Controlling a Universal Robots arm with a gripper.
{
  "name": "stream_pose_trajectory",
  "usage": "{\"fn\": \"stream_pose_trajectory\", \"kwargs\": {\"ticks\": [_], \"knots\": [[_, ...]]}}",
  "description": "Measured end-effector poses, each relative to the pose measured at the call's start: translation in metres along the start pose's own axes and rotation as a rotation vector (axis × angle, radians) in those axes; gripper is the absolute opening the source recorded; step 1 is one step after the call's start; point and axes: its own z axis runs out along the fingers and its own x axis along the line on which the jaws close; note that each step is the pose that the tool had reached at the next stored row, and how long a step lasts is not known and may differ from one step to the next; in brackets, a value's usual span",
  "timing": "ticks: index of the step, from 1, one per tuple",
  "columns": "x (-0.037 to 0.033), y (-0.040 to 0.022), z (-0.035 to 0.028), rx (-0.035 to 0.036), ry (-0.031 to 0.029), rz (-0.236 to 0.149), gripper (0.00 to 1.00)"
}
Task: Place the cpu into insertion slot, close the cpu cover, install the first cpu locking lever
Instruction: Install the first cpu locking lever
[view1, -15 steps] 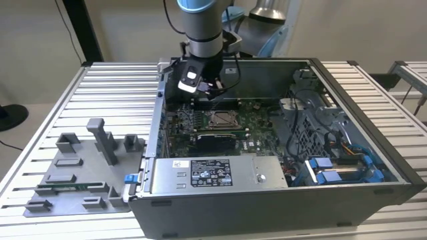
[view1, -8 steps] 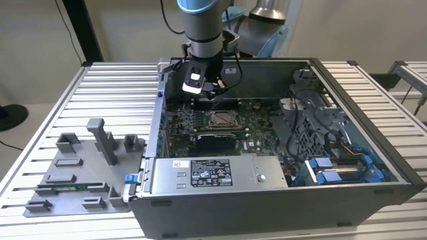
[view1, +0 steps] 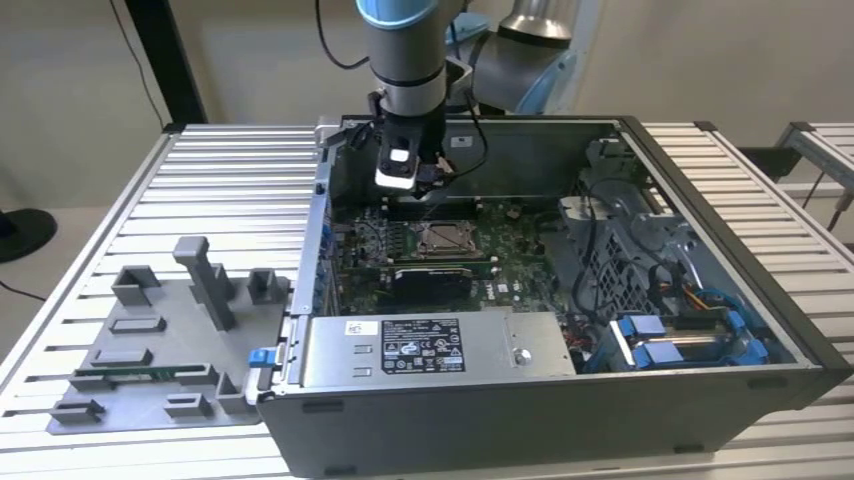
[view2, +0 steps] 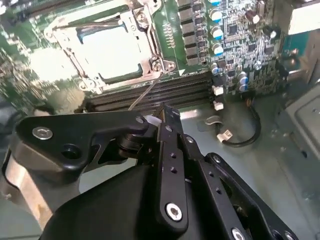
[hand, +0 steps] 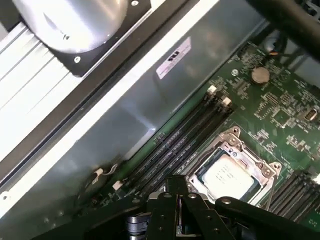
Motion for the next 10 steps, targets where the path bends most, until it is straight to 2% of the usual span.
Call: {"fn": "stream_pose_trajectory", "kwargs": {"ticks": [2, 5, 6, 10], "knots": [[-0.0001, 0.0000, 0.0000, -0.0081, -0.0027, -0.035, 0.00], [-0.0002, -0.0001, 0.0001, -0.0279, -0.0161, -0.082, 0.00], [-0.0001, -0.0001, 0.0000, -0.0324, -0.0204, -0.087, 0.00], [-0.0001, -0.0002, 0.0000, -0.0352, -0.0231, -0.088, 0.00]]}}
